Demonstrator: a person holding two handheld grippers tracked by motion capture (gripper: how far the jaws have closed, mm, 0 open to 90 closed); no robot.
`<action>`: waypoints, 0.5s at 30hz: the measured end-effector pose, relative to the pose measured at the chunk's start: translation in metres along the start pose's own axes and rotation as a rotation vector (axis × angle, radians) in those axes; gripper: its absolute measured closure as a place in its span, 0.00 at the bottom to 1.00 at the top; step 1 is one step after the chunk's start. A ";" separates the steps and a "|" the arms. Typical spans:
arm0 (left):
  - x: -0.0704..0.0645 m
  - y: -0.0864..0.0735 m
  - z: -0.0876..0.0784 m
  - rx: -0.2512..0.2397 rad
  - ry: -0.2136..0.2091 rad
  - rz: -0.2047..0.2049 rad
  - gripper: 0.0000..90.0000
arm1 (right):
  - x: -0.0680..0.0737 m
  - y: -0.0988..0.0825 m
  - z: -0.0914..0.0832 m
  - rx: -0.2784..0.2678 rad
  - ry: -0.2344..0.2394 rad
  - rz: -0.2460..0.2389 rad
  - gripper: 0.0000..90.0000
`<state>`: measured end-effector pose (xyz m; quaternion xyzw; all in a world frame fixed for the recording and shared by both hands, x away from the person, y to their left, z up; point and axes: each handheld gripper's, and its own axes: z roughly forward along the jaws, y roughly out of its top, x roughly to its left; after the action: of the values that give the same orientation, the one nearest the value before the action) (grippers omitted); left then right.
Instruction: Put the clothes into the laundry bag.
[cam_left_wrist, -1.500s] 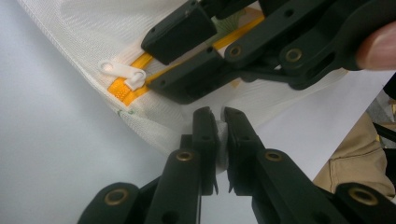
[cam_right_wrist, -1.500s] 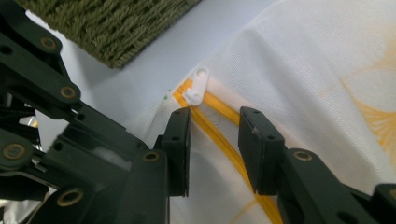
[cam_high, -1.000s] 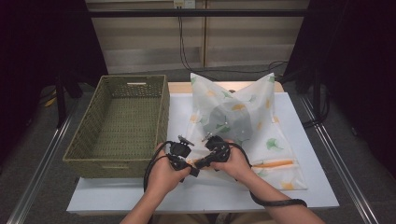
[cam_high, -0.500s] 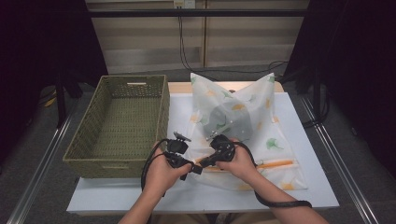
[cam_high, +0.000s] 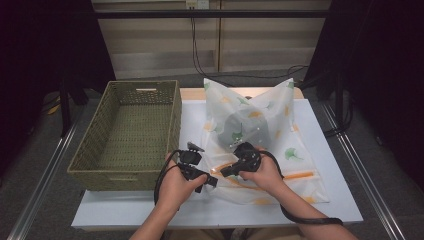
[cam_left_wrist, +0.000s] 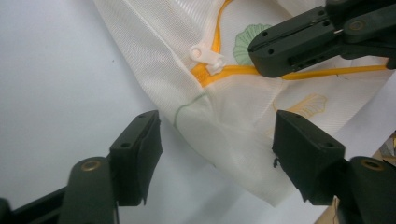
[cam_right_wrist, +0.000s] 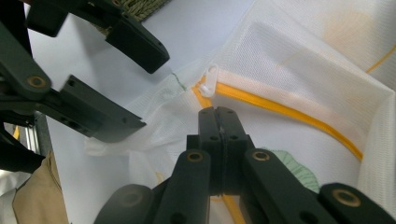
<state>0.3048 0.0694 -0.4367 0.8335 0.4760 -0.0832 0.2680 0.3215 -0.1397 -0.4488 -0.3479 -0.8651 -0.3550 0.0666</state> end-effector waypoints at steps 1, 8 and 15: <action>0.001 0.000 0.001 0.002 0.001 0.000 0.33 | 0.000 0.000 -0.001 0.000 -0.006 0.002 1.00; 0.005 0.001 0.008 -0.002 -0.015 -0.019 0.32 | 0.000 0.001 -0.006 -0.020 -0.002 -0.003 1.00; 0.008 0.004 0.013 -0.013 -0.039 -0.011 0.33 | -0.001 0.002 -0.010 -0.027 0.002 0.006 1.00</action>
<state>0.3137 0.0670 -0.4495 0.8273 0.4758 -0.0979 0.2821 0.3220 -0.1456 -0.4406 -0.3510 -0.8592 -0.3668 0.0638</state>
